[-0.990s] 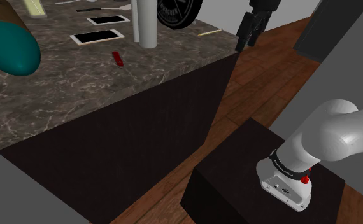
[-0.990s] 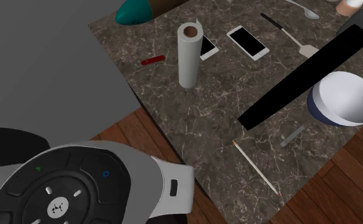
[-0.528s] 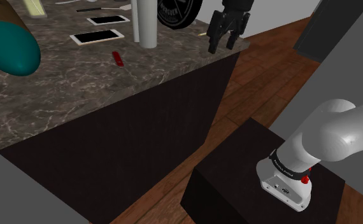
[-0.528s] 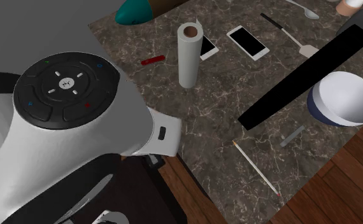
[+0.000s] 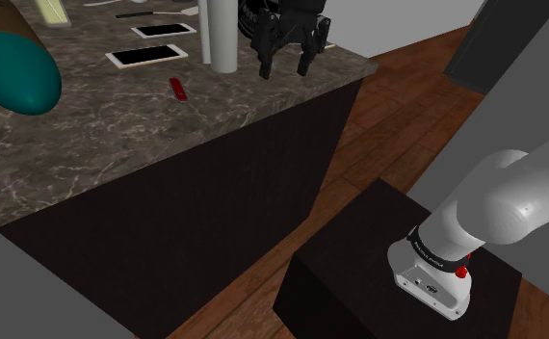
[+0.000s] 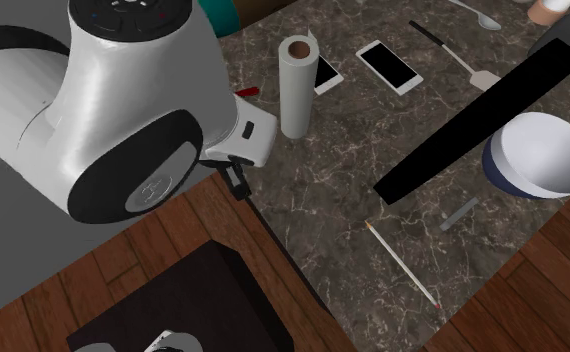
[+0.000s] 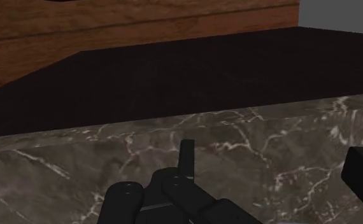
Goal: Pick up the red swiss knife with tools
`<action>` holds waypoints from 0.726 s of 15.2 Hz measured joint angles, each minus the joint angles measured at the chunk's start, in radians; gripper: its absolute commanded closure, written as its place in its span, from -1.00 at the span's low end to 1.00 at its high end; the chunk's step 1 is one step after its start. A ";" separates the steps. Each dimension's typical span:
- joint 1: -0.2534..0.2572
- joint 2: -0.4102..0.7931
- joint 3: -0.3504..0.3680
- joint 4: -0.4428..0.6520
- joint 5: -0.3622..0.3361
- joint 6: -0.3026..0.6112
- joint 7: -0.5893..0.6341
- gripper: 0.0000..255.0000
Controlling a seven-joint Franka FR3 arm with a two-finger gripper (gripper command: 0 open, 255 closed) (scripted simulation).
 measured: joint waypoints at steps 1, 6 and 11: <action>0.001 0.029 0.020 0.024 -0.002 0.010 0.035 -1.00; 0.005 0.207 0.101 0.194 -0.051 0.039 0.203 -1.00; 0.037 0.397 0.161 0.383 -0.139 0.048 0.374 -1.00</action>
